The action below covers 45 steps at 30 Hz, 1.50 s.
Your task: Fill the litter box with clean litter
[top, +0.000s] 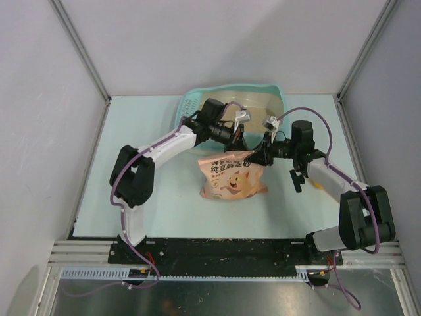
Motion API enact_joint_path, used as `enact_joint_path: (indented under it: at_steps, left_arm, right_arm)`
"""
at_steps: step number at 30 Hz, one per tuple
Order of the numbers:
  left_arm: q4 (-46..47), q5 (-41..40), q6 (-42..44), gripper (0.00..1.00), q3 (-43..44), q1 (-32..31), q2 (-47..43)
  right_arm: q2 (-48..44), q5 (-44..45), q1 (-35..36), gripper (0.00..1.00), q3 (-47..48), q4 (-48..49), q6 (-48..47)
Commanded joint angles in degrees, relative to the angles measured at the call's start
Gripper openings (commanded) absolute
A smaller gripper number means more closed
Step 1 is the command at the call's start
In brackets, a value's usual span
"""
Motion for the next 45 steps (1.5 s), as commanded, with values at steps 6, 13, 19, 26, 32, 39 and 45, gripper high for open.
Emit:
enact_joint_path:
  at_steps: [6, 13, 19, 26, 32, 39, 45]
  left_arm:
    - [0.94, -15.65, -4.91, 0.41, -3.69, 11.67, -15.75]
    - [-3.63, -15.32, 3.16, 0.55, -23.27, 20.56, -32.43]
    - [-5.05, -13.03, 12.13, 0.65, -35.76, 21.62, -45.10]
    - [-2.24, -8.81, 16.36, 0.68, -38.16, 19.43, -46.88]
    - [2.06, -6.00, 15.66, 0.69, -38.16, 12.58, -45.47]
    - [11.64, -9.15, 9.52, 0.67, -37.81, 8.52, -40.82]
    - [14.29, -7.76, -1.28, 0.07, -35.43, 11.41, -36.60]
  right_arm:
    - [-2.35, -1.57, -0.58, 0.08, 1.73, 2.78, 3.65]
    - [-4.55, 0.37, 0.83, 0.11, 1.82, -3.54, 2.95]
    - [-3.94, 1.51, 1.01, 0.03, 2.52, -6.00, 1.02]
    - [-4.02, 4.14, 2.41, 0.00, 4.90, -13.30, -0.57]
    - [-4.99, 5.64, 2.32, 0.00, 5.07, -15.59, -0.65]
    - [-5.61, 5.82, 1.36, 0.00, 4.99, -17.52, -1.18]
    - [-6.39, 3.45, -1.19, 0.00, 4.99, -18.84, -2.15]
